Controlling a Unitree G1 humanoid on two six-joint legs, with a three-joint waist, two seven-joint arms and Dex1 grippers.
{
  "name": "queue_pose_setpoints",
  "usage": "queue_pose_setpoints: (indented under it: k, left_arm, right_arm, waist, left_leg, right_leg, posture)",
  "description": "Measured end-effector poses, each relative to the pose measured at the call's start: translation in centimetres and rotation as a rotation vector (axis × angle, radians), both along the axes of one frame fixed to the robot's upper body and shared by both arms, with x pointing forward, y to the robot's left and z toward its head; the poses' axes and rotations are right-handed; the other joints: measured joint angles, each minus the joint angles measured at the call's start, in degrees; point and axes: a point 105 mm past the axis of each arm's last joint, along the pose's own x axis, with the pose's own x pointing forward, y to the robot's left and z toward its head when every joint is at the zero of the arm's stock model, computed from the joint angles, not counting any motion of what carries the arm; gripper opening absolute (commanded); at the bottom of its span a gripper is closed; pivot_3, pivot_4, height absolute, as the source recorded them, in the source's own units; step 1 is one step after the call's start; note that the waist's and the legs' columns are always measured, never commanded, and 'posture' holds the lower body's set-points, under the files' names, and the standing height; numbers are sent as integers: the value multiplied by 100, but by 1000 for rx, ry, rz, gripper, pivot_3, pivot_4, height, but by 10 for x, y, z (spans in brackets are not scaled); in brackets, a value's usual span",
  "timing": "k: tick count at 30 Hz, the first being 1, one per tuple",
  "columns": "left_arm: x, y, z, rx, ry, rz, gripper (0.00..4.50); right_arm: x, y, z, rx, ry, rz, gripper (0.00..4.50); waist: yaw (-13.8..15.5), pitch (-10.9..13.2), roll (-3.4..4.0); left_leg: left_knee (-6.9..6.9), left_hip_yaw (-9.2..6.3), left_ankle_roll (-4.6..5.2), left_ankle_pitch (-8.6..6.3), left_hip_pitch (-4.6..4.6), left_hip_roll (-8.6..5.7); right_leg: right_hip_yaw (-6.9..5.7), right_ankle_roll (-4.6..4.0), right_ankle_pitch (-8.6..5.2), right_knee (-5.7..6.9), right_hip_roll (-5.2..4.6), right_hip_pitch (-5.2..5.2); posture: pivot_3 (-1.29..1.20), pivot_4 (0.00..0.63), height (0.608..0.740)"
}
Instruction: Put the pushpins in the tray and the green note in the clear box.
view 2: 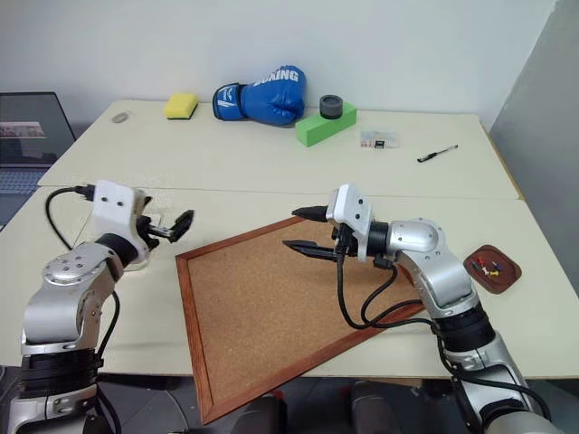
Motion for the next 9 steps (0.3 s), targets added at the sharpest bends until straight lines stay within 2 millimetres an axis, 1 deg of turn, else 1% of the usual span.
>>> queue_pose_setpoints:
  k: [2,3,4,5,6,7,9]
  left_arm:
    - [1,-14,8,-24,-11,-73,4469]
    - [1,-28,13,-43,-17,-149,4469]
    - [1,-30,13,-44,-16,-164,4469]
    - [0,-34,13,-54,-11,-189,4469]
    - [-2,-45,11,-73,3,-251,4469]
    - [-4,-51,8,-84,21,-292,4469]
    - [-8,-60,1,-103,58,-348,4469]
  right_arm:
    - [-1,-12,-3,23,36,-59,2735]
    - [-5,-24,-4,63,70,-123,2735]
    - [-6,-27,-5,71,78,-138,2735]
    - [-6,-32,-8,84,102,-168,2735]
    - [-11,-44,-13,104,135,-228,2735]
    - [-16,-52,-20,100,161,-264,2735]
    - [-19,-61,-33,94,208,-316,2735]
  waist:
    - [-13,0,0]
    - [-2,0,-1]
    - [-2,0,-1]
    - [-11,0,0]
    - [-14,-1,0]
    - [-19,-1,-1]
    - [-50,0,-1]
  left_leg:
    - [2,3,0,0,2,-1]
    - [1,2,0,0,2,-1]
    - [0,2,0,0,2,0]
    - [1,5,0,0,3,-1]
    - [0,4,0,0,2,-1]
    - [-1,4,1,0,3,-1]
    - [0,10,1,-1,3,0]
  right_leg:
    - [5,0,0,1,0,0]
    - [3,0,0,1,1,1]
    - [2,0,0,1,1,1]
    - [7,0,0,2,1,0]
    - [5,0,-1,1,1,1]
    - [5,-2,-3,0,1,2]
    - [11,-2,-3,0,2,-1]
  posture:
    - [0,150,740]
    - [0,150,740]
    - [0,150,740]
    - [0,150,740]
    - [0,150,740]
    - [0,150,740]
    - [0,150,740]
